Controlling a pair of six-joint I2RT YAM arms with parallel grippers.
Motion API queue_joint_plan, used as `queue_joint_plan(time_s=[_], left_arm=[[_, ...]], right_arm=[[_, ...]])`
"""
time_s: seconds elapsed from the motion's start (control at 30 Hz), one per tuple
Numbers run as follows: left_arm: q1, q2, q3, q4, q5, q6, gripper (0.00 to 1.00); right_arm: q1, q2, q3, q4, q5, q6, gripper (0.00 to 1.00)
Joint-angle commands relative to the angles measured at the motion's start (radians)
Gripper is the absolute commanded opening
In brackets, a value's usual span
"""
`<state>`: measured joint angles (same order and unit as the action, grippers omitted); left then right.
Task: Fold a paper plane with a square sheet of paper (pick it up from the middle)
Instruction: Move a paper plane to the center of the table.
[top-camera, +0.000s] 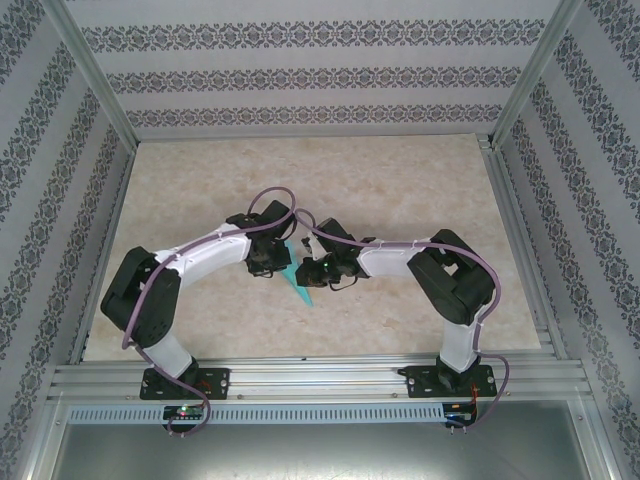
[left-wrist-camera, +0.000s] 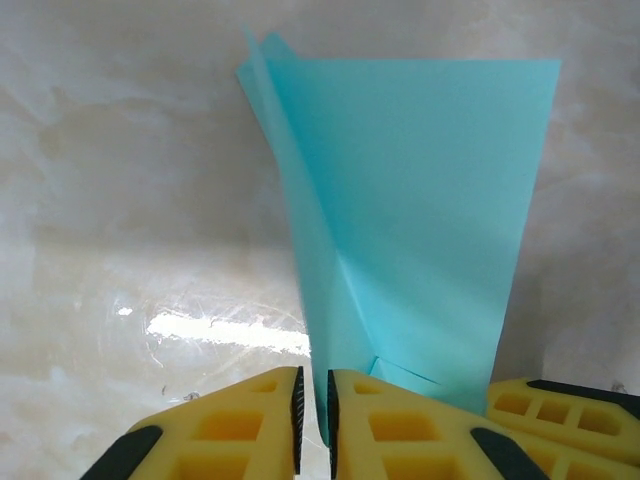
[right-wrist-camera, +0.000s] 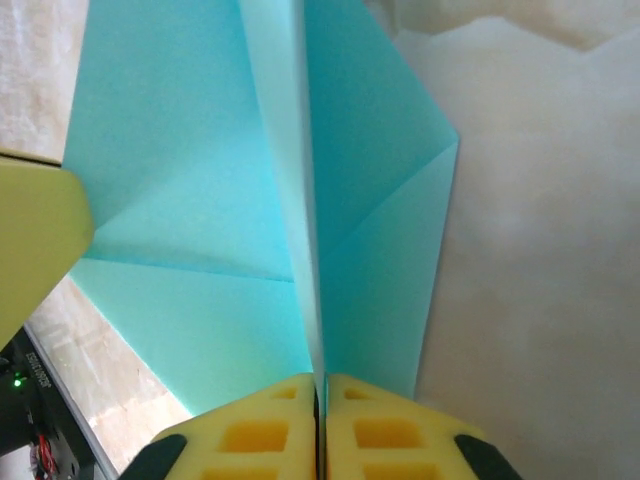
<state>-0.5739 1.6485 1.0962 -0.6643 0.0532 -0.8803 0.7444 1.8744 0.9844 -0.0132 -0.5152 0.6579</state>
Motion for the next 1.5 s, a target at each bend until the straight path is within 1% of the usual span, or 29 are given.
queue_joint_plan(time_s=[0.0,0.03,0.1,0.17,0.27,0.37,0.53,0.73,0.87,0.97,1.03,1.07,1.13,1.23,1.47], left_arm=[[0.011,-0.083,-0.036,0.062,0.027,-0.005,0.22],[0.011,-0.113,-0.054,0.091,0.035,-0.006,0.24],[0.011,-0.177,-0.084,0.133,0.03,-0.012,0.28],[0.011,-0.239,-0.105,0.138,-0.015,-0.022,0.32],[0.012,-0.31,-0.132,0.12,-0.094,-0.042,0.34],[0.021,-0.351,-0.159,0.106,-0.135,-0.057,0.35],[0.034,-0.356,-0.173,0.092,-0.142,-0.065,0.36],[0.036,-0.35,-0.168,0.085,-0.135,-0.059,0.36],[0.041,-0.351,-0.171,0.082,-0.134,-0.059,0.36],[0.045,-0.345,-0.173,0.084,-0.128,-0.057,0.36],[0.045,-0.342,-0.173,0.083,-0.127,-0.057,0.36],[0.045,-0.34,-0.173,0.084,-0.125,-0.056,0.36],[0.049,-0.334,-0.169,0.085,-0.121,-0.053,0.36],[0.052,-0.33,-0.167,0.084,-0.118,-0.051,0.36],[0.053,-0.318,-0.159,0.081,-0.113,-0.05,0.36]], right_arm=[[0.014,-0.049,0.025,-0.053,0.046,-0.026,0.06],[0.014,-0.07,0.026,-0.07,0.07,-0.031,0.03],[0.013,-0.113,0.029,-0.113,0.133,-0.042,0.02],[0.013,-0.155,0.052,-0.219,0.271,-0.054,0.01],[0.011,-0.192,0.083,-0.343,0.463,-0.064,0.01],[0.006,-0.189,0.122,-0.428,0.573,-0.079,0.02],[-0.003,-0.093,0.226,-0.528,0.612,-0.104,0.04],[-0.001,0.009,0.304,-0.565,0.624,-0.086,0.06],[0.002,0.047,0.316,-0.562,0.608,-0.078,0.09],[0.002,0.077,0.318,-0.559,0.596,-0.072,0.16],[0.003,0.094,0.317,-0.554,0.586,-0.069,0.15],[0.001,0.102,0.312,-0.55,0.584,-0.064,0.17],[0.002,0.114,0.309,-0.551,0.583,-0.056,0.24],[0.002,0.129,0.301,-0.549,0.588,-0.043,0.28],[0.002,0.163,0.296,-0.528,0.564,-0.007,0.29]])
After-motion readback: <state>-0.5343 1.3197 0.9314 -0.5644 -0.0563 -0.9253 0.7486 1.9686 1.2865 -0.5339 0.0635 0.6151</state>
